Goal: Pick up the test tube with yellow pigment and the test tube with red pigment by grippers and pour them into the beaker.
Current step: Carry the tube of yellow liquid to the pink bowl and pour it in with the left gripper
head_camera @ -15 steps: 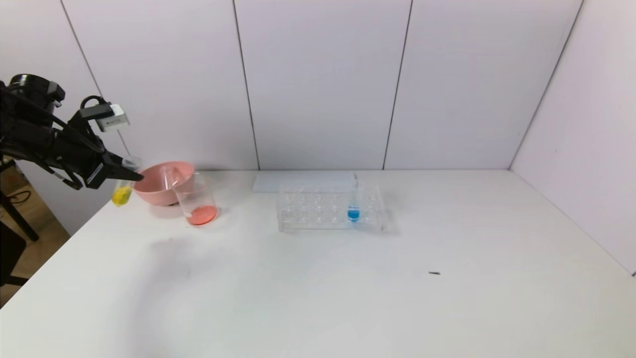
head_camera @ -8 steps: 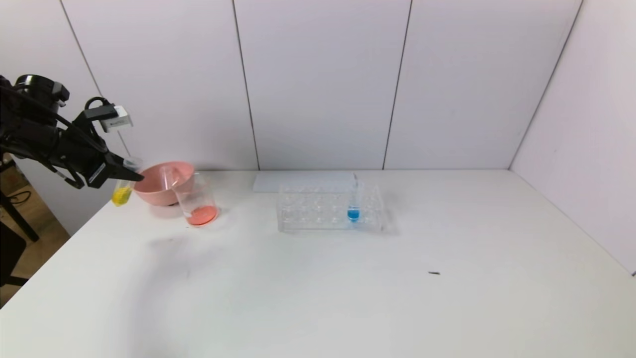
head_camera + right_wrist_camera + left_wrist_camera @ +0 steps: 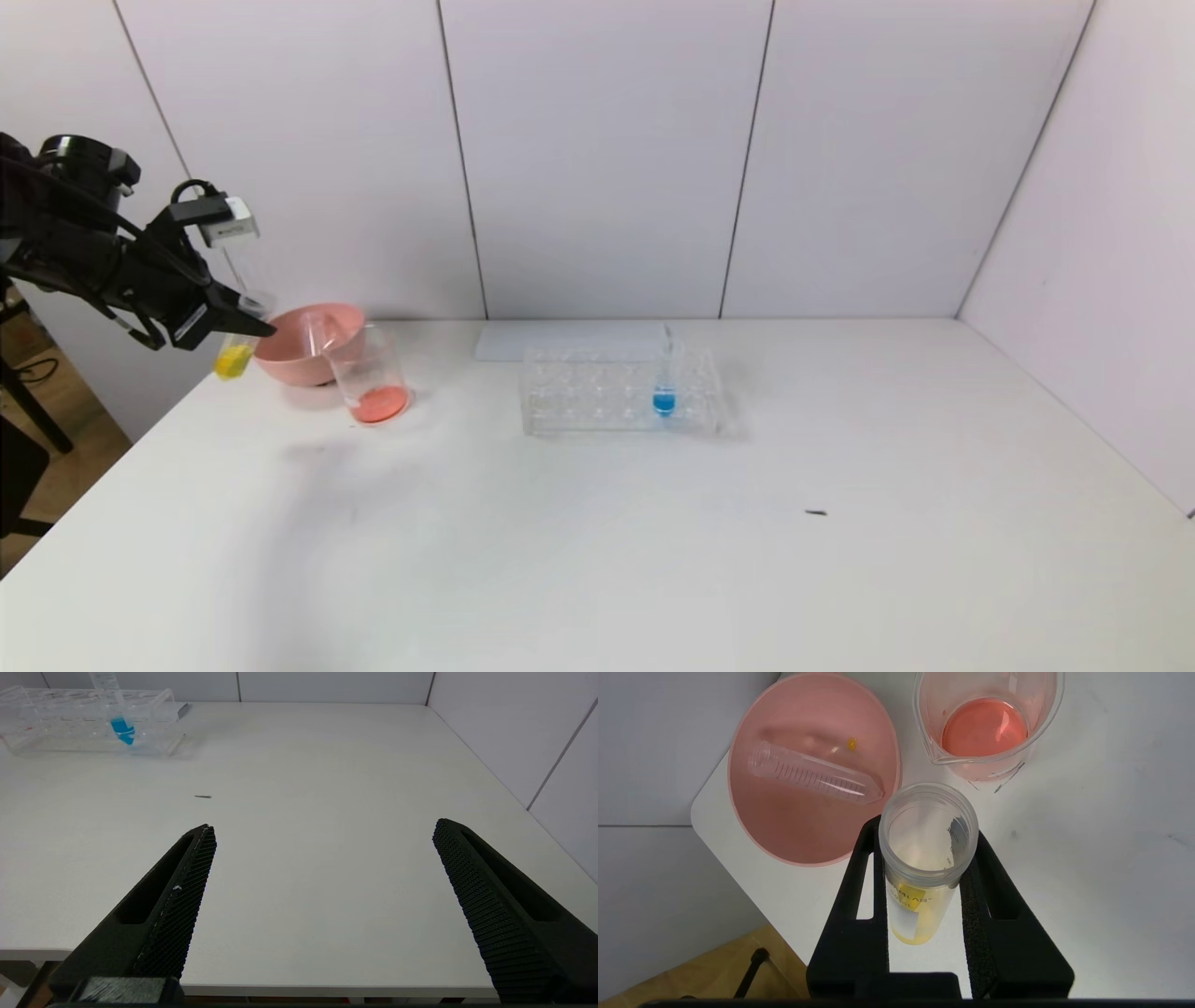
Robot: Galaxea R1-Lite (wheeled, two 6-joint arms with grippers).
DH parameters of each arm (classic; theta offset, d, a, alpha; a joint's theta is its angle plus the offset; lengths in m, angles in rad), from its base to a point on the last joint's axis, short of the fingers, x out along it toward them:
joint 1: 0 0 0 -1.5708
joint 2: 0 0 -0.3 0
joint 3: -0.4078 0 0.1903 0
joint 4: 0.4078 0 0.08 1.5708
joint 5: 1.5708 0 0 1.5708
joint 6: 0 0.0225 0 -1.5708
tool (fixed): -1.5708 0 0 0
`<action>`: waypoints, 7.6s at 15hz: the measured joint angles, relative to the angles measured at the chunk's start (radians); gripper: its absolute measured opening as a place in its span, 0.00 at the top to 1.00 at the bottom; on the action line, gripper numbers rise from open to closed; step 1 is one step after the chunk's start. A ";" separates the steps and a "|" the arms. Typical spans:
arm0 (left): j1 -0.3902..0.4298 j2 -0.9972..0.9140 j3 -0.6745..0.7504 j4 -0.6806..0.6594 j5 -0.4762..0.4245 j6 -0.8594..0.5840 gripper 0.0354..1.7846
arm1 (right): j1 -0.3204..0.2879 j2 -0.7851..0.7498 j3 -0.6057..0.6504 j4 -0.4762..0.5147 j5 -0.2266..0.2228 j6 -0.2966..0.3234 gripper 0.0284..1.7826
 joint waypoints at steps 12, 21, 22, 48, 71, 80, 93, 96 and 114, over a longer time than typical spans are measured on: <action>-0.058 0.009 0.002 0.004 0.039 0.014 0.76 | 0.000 0.000 0.000 0.000 0.000 0.000 0.05; -0.081 0.009 0.001 0.020 0.081 -0.020 0.76 | 0.000 0.000 0.000 0.000 0.000 0.000 0.05; -0.086 0.008 0.001 0.023 0.099 -0.028 0.76 | 0.000 0.000 0.000 0.000 0.000 0.000 0.05; -0.126 0.030 -0.006 -0.030 0.143 -0.025 0.76 | 0.000 0.000 0.000 0.000 0.000 0.000 0.05; -0.125 0.046 -0.008 -0.111 0.146 0.132 0.76 | 0.000 0.000 0.000 0.000 0.000 0.000 0.05; -0.129 0.046 -0.008 -0.087 0.193 0.245 0.76 | 0.000 0.000 0.000 0.000 0.000 0.000 0.05; -0.139 0.051 -0.008 -0.100 0.199 0.361 0.76 | 0.000 0.000 0.000 0.000 0.000 0.000 0.05; -0.139 0.052 -0.008 -0.108 0.200 0.401 0.76 | 0.000 0.000 0.000 0.000 0.000 0.000 0.05; -0.172 0.059 -0.006 -0.110 0.315 0.452 0.76 | 0.000 0.000 0.000 0.000 0.000 0.000 0.05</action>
